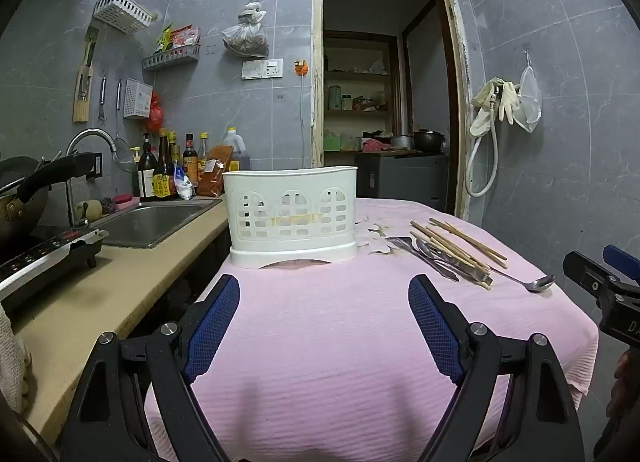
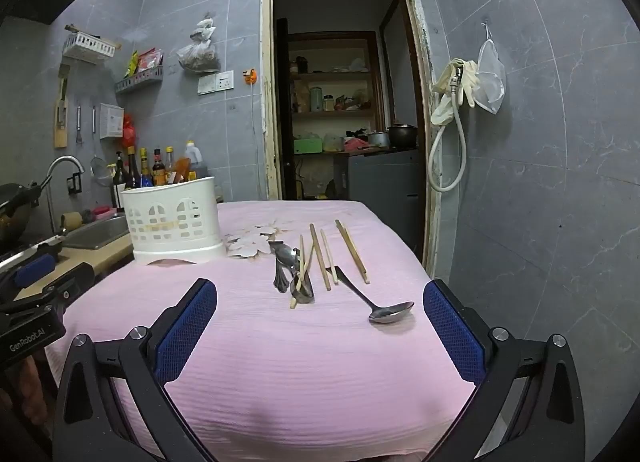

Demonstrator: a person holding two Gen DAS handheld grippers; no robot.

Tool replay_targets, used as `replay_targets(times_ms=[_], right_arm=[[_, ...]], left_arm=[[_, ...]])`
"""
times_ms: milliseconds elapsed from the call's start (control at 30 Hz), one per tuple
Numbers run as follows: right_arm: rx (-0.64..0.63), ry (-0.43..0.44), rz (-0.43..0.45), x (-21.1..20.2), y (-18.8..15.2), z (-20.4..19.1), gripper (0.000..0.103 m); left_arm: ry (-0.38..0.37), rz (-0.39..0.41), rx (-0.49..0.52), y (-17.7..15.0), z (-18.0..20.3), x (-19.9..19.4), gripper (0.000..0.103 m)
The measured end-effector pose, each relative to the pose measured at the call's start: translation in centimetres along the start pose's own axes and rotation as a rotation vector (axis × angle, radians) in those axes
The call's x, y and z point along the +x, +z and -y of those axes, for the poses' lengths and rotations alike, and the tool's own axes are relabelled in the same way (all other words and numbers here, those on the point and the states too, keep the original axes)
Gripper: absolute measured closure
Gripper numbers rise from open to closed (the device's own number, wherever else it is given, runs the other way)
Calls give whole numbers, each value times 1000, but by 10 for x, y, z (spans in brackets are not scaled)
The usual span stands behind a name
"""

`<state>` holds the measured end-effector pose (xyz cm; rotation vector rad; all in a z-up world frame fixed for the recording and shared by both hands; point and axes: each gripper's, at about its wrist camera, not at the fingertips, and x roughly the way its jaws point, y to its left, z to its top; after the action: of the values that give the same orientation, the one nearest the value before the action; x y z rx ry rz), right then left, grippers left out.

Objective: Organize utensils

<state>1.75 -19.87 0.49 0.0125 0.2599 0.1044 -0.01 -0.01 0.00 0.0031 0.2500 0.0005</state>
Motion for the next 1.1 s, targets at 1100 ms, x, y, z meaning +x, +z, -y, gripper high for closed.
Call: replay_targets(times_ms=[1100], right_arm=[[0, 1, 0, -1, 1, -2, 0]], left_arm=[[-4, -5, -17, -2, -3, 1, 20]])
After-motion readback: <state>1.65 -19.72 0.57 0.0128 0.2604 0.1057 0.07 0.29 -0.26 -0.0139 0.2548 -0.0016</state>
